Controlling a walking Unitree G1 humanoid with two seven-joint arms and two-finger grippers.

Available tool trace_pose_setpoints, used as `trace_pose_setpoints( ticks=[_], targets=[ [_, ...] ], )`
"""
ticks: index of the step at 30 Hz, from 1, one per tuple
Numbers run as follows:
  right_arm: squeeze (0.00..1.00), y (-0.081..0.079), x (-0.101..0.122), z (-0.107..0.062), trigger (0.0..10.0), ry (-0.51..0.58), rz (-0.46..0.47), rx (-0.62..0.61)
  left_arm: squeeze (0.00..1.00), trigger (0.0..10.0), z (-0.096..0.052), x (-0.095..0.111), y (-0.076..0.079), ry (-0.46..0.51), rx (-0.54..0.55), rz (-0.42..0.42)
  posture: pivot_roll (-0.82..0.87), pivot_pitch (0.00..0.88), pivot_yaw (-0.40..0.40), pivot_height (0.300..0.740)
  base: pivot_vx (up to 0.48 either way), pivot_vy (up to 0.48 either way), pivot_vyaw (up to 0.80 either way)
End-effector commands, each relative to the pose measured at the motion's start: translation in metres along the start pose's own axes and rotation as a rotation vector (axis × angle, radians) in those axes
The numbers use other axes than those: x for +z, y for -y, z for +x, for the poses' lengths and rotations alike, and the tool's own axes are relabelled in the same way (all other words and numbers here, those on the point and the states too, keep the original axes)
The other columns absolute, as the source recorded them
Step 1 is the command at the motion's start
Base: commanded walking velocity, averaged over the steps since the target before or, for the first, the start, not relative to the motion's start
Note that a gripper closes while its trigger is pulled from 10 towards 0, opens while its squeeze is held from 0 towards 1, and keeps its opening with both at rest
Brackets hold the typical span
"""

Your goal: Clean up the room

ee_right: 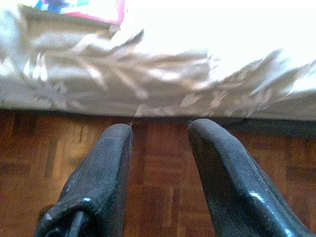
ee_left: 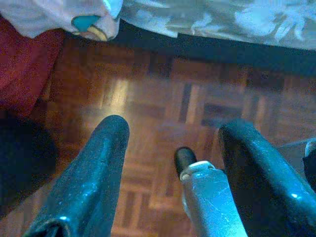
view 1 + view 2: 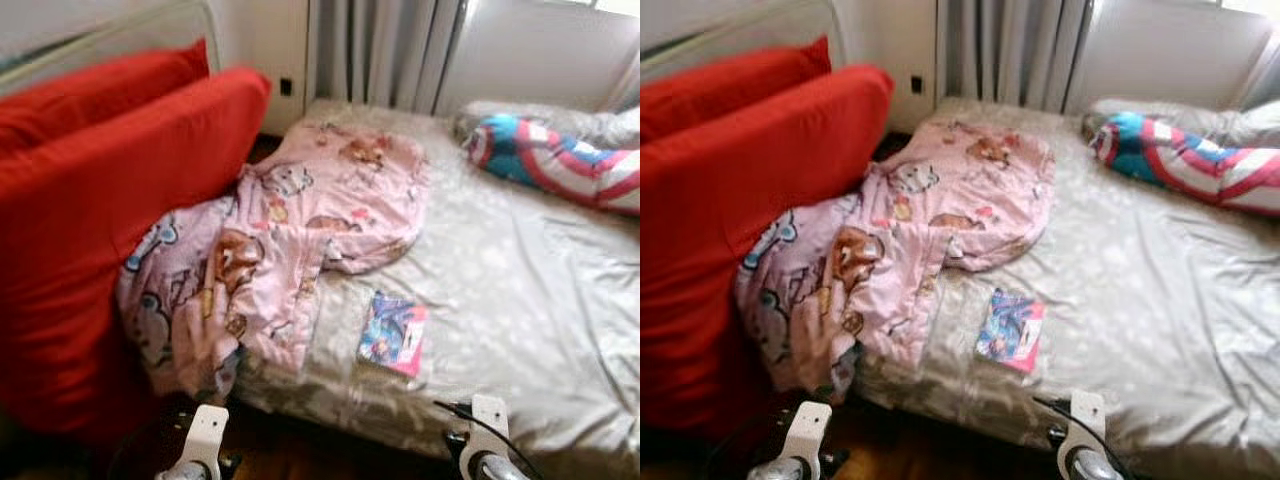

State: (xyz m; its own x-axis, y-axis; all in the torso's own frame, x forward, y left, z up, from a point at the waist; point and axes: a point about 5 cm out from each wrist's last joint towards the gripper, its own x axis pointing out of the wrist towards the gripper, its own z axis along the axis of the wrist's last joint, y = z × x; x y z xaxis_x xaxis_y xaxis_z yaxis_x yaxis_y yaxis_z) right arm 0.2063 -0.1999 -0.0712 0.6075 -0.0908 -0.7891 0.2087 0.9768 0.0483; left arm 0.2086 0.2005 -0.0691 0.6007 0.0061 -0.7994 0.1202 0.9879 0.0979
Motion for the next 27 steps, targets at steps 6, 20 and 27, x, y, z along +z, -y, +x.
trace_pose_setpoints(
  ticks=[6, 20, 27],
  targets=[
    [0.00, -0.004, 0.007, -0.001, 10.0, 0.107, 0.037, 0.014, 0.00, 10.0, -0.003, -0.009, -0.006, 0.003, 0.040, -0.082, -0.09, 0.000, -0.034, 0.740, 0.000, 0.000, 0.00],
    [0.00, -0.007, 0.034, -0.009, 10.0, 0.417, -0.021, 0.037, 0.00, 10.0, -0.003, -0.008, -0.009, 0.034, 0.063, -0.108, -0.10, 0.000, -0.030, 0.740, 0.000, 0.000, 0.00],
    [0.00, -0.009, 0.152, -0.028, 10.0, 0.824, -0.043, 0.068, 0.00, 10.0, -0.003, -0.008, -0.009, 0.038, 0.066, -0.107, -0.10, 0.000, -0.029, 0.740, 0.000, 0.000, 0.00]
  ],
)
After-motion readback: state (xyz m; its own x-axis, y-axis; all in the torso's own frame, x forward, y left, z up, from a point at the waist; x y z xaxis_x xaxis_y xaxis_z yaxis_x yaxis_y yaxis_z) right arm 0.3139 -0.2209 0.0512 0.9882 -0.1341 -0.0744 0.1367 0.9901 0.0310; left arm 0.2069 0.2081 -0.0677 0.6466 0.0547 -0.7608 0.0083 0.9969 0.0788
